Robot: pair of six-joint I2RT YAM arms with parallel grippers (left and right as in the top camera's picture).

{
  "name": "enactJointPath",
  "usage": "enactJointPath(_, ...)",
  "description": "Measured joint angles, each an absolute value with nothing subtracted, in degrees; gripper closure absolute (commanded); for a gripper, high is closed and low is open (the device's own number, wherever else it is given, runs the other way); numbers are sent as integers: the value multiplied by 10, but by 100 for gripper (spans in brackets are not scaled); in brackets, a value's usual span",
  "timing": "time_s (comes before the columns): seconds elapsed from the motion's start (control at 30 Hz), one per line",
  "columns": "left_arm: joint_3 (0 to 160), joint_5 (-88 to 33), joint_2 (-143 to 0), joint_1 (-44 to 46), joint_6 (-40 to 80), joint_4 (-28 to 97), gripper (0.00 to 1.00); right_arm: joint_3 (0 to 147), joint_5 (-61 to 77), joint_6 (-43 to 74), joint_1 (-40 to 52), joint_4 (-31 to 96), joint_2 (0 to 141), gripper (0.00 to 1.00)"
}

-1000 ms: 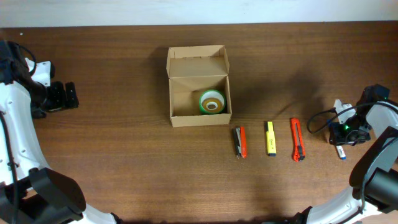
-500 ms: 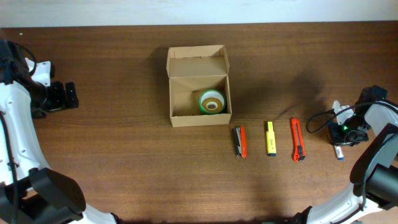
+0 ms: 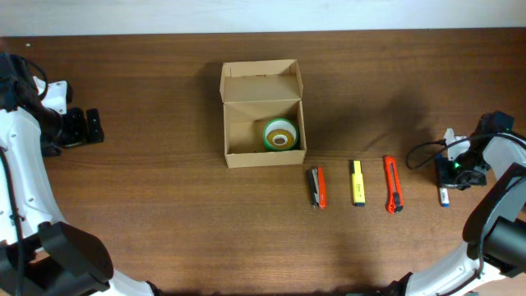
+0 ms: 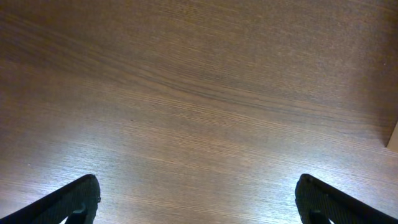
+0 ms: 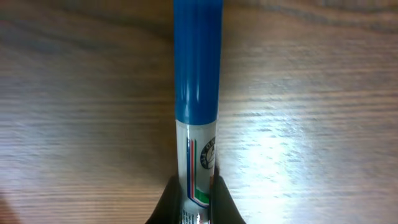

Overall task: Pack container
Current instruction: 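Grasp the blue marker with the right gripper and lift, then carry the blue marker into the box beside the tape rolls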

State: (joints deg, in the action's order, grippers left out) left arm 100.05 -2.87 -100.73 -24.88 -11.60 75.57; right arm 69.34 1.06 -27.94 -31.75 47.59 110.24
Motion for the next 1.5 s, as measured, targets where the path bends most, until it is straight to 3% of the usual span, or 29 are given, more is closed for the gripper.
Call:
enactJointPath(0.23, 1001, -29, -1007, -249, -116, 756, 0, 781, 69, -213, -317, 539, 1110, 97)
enactJointPath(0.7, 1001, -29, -1007, -249, -116, 755, 0, 1142, 150, -76, -271, 739, 1110, 96)
enactJointPath(1.1, 1001, -29, -1007, -249, -116, 755, 0, 1338, 173, -104, 5, 766, 1110, 96)
enactJointPath(1.33, 1001, -29, -1007, -249, -116, 755, 0, 1345, 113, -238, 168, 775, 1110, 97)
enactJointPath(1.5, 1001, -29, -1007, -249, -116, 756, 0, 1347, 100, -334, 233, 798, 1123, 97)
